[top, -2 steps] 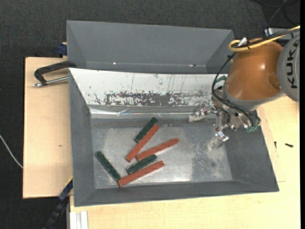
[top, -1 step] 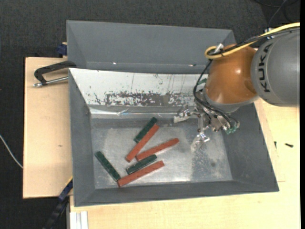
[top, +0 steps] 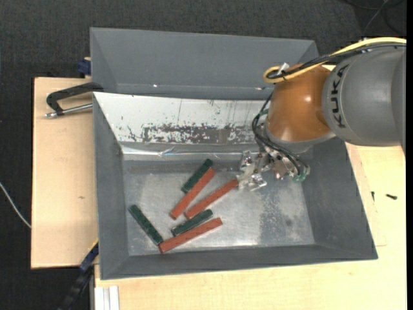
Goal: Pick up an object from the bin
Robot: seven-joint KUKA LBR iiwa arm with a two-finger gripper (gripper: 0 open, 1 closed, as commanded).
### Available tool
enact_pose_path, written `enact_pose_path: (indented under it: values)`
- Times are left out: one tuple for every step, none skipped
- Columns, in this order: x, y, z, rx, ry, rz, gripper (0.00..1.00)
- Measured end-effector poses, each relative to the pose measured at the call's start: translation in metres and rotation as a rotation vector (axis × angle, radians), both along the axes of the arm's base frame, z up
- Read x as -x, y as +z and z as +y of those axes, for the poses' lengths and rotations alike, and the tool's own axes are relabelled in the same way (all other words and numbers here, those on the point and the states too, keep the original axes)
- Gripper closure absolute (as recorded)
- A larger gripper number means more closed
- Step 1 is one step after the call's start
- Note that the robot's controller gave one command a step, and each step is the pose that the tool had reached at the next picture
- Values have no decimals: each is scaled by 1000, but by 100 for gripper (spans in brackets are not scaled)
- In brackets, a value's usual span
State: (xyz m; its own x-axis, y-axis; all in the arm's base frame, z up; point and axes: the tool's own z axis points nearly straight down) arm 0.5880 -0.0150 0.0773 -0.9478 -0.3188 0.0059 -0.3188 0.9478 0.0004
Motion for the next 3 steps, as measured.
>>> enact_pose_path:
  values:
    - [-3,-2,2,-4,-1,-22,0]
    - [-3,-2,2,-4,0,-21,0]
    - [-16,1,54,3,-25,-5,100]
